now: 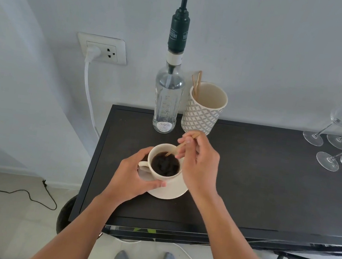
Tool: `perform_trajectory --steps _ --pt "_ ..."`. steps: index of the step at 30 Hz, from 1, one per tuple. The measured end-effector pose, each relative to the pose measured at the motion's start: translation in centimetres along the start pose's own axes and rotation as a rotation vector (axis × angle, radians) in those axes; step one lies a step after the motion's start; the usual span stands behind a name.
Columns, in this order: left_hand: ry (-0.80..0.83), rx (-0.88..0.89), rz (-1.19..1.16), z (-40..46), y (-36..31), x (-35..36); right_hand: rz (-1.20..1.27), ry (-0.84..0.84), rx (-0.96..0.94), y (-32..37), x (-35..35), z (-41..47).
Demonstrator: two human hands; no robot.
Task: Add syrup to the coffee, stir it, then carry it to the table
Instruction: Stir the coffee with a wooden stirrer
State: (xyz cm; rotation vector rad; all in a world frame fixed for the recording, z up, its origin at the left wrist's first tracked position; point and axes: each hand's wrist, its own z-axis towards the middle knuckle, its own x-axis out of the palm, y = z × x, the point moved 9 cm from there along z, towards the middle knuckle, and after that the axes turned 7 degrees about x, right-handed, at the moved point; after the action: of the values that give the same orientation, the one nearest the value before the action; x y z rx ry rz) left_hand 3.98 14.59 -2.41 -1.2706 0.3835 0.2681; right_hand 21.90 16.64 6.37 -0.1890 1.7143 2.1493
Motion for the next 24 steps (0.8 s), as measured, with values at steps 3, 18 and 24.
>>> perform_trajectory --steps 3,18,24 --pt "0.002 -0.013 0.004 0.0 0.3 0.0 -0.048 -0.022 0.010 -0.5 -1.5 0.1" --pt "0.008 0.018 0.019 0.2 0.2 0.2 0.020 0.145 -0.052 0.7 0.9 -3.3" --pt "-0.001 -0.013 -0.005 0.0 0.3 0.1 0.020 0.021 -0.048 -0.3 -0.6 -1.1"
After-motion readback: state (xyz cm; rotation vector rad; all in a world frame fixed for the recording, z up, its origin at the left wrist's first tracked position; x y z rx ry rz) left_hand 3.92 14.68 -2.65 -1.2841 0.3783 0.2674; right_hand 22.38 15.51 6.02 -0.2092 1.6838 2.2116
